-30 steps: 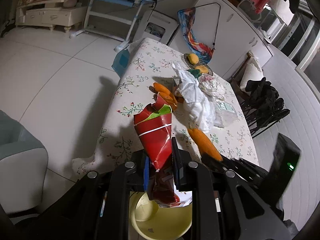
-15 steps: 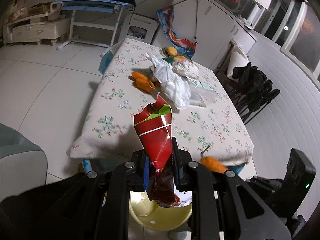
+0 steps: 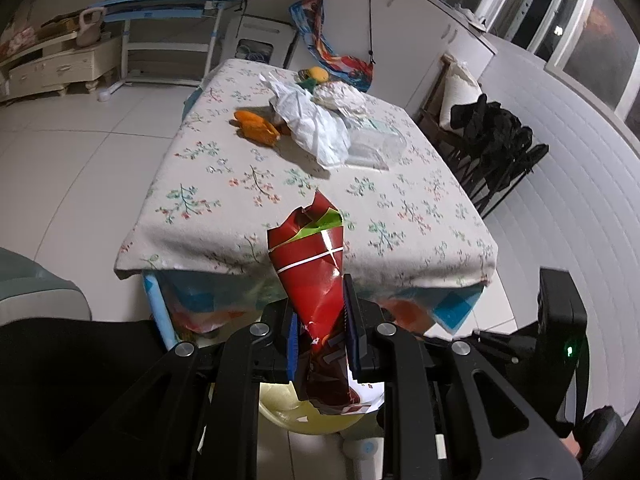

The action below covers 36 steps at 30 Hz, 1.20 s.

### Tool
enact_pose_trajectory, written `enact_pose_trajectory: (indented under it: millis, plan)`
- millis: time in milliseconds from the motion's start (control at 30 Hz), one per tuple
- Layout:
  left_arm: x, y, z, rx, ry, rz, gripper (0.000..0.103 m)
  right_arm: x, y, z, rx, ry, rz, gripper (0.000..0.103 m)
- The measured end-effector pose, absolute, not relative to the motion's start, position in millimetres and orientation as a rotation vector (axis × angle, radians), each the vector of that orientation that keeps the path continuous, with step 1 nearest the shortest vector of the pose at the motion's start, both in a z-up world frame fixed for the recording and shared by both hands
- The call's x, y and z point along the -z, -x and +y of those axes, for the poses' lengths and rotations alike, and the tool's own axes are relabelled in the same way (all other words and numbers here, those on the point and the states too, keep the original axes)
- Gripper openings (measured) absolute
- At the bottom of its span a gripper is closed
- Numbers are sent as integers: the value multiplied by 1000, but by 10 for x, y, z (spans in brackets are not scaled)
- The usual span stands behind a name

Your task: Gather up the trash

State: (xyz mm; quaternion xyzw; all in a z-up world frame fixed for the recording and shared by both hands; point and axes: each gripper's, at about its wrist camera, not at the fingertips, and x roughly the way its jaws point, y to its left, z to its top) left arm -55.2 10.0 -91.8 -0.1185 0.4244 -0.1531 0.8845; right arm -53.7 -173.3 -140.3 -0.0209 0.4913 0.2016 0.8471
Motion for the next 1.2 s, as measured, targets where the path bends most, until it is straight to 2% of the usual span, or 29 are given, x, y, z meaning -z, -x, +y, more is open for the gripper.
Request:
enact_pose_trajectory:
  millis: [433, 733, 833, 900, 1200]
  plan:
    - [1031, 647, -137, 346, 154, 921, 18, 1174, 580, -1940, -345, -29, 902, 55]
    - [1159, 687, -336, 385, 96, 978, 19, 929, 624, -2137, -266, -87, 770, 67]
    - [1198, 695, -387, 387, 76, 995, 28, 902, 632, -2187, -255, -108, 755, 68]
    - [1194, 700, -392, 380, 72, 992, 40, 893, 626, -2208, -250, -118, 749, 69]
    - [1093, 717, -369, 335, 53, 930, 50, 878, 638, -2227, -246, -119, 732, 71]
